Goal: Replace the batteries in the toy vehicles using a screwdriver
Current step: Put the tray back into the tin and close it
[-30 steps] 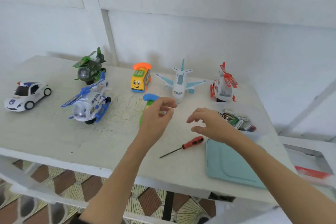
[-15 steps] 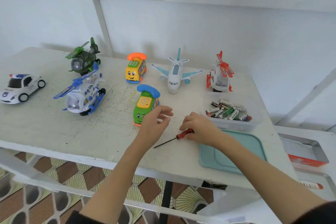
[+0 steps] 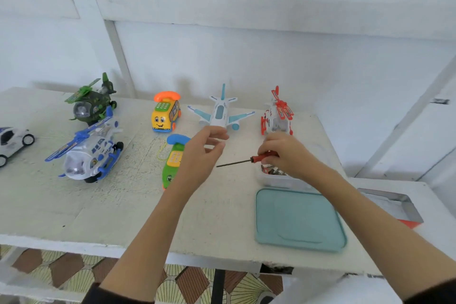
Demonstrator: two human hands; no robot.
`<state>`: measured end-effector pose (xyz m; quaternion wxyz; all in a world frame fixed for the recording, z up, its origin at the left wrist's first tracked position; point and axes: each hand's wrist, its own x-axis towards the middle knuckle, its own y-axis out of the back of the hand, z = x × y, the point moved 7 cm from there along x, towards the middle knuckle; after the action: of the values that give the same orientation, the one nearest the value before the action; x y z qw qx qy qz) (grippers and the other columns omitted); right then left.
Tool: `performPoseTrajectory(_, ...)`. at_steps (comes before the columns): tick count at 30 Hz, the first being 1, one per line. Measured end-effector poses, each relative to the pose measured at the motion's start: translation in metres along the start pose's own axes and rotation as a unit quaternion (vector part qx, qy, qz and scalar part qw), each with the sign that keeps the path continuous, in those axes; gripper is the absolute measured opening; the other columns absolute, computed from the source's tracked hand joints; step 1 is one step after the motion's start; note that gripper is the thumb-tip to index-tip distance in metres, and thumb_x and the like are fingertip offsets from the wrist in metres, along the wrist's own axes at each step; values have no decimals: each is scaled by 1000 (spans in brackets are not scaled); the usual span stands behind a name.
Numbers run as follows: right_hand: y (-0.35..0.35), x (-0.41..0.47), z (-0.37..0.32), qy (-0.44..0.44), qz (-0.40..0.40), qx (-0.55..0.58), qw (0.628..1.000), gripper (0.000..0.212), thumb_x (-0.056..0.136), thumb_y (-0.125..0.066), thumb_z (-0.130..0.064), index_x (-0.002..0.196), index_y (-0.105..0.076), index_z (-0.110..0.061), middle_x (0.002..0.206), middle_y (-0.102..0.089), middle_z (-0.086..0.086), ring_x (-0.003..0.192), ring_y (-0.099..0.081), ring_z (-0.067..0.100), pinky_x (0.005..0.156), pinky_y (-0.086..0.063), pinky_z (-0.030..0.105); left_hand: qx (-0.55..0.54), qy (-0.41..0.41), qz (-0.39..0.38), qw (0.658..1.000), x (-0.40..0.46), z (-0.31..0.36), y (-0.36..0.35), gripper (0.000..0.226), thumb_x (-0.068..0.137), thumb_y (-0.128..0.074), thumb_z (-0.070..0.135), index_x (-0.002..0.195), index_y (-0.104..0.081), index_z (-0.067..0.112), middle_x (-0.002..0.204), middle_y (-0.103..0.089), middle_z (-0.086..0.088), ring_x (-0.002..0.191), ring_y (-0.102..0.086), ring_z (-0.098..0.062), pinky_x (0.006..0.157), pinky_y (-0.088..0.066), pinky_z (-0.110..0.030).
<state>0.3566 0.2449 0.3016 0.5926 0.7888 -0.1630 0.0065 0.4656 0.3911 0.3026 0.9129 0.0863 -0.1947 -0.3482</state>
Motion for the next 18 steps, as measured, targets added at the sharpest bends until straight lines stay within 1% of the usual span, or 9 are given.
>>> performPoseTrajectory(2, 16, -12, 26, -54, 21, -18, 998, 17, 78, -71, -12, 94, -71, -7, 91, -60, 2, 97, -49, 22, 83, -41, 38, -8, -8, -16, 1000, 9, 4, -16, 26, 93, -56, 0, 108, -62, 20, 99, -67, 14, 87, -57, 1, 72, -45, -9)
performPoseTrajectory(4, 25, -26, 52, -111, 22, -38, 993, 16, 81, -69, -16, 96, -70, -10, 92, -58, 0, 99, -47, 20, 85, -39, 37, -5, -15, -36, 999, 15, 6, -34, 26, 92, -56, -1, 107, -61, 20, 98, -67, 12, 82, -56, 6, 71, -45, -8)
performPoseTrajectory(6, 27, -38, 74, -154, 13, -57, 986, 16, 82, -68, -18, 97, -70, -11, 96, -60, 1, 100, -47, 21, 84, -39, 36, 3, -21, -55, 998, 18, 7, -52, 26, 92, -56, -2, 106, -61, 20, 98, -67, 10, 79, -56, 8, 70, -44, -7)
performPoseTrajectory(8, 23, -46, 89, -183, -11, -76, 980, 16, 83, -67, -20, 98, -70, -13, 100, -60, 2, 102, -48, 21, 83, -38, 34, 11, -19, -70, 997, 19, 6, -66, 26, 92, -56, -2, 105, -61, 21, 100, -67, 7, 79, -56, 8, 70, -43, -5)
performPoseTrajectory(11, 11, -49, 97, -194, -41, -83, 977, 19, 83, -67, -22, 101, -69, -17, 103, -60, 2, 104, -48, 19, 83, -37, 32, 11, -10, -79, 997, 16, 3, -79, 27, 92, -55, 0, 102, -60, 25, 99, -67, 9, 78, -55, 11, 70, -42, -4)
performPoseTrajectory(15, -3, -46, 98, -187, -71, -96, 975, 20, 84, -64, -25, 102, -69, -19, 107, -59, 1, 109, -46, 21, 86, -38, 35, 12, 3, -84, 996, 9, -1, -90, 29, 93, -55, 1, 100, -59, 28, 97, -66, 13, 76, -54, 13, 69, -41, -3)
performPoseTrajectory(16, -4, -46, 97, -187, -65, -92, 976, 20, 85, -63, -25, 102, -69, -18, 107, -59, 2, 109, -46, 21, 87, -38, 36, 14, 8, -84, 996, 7, -2, -92, 28, 93, -55, 0, 100, -59, 27, 97, -66, 13, 76, -54, 13, 68, -42, -3)
performPoseTrajectory(18, -1, -52, 96, -179, -22, -68, 981, 21, 84, -63, -20, 104, -68, -16, 108, -59, 2, 108, -46, 22, 88, -40, 37, 18, 17, -79, 997, 0, -4, -92, 28, 92, -55, 0, 101, -60, 26, 98, -66, 13, 77, -55, 11, 68, -42, -4)
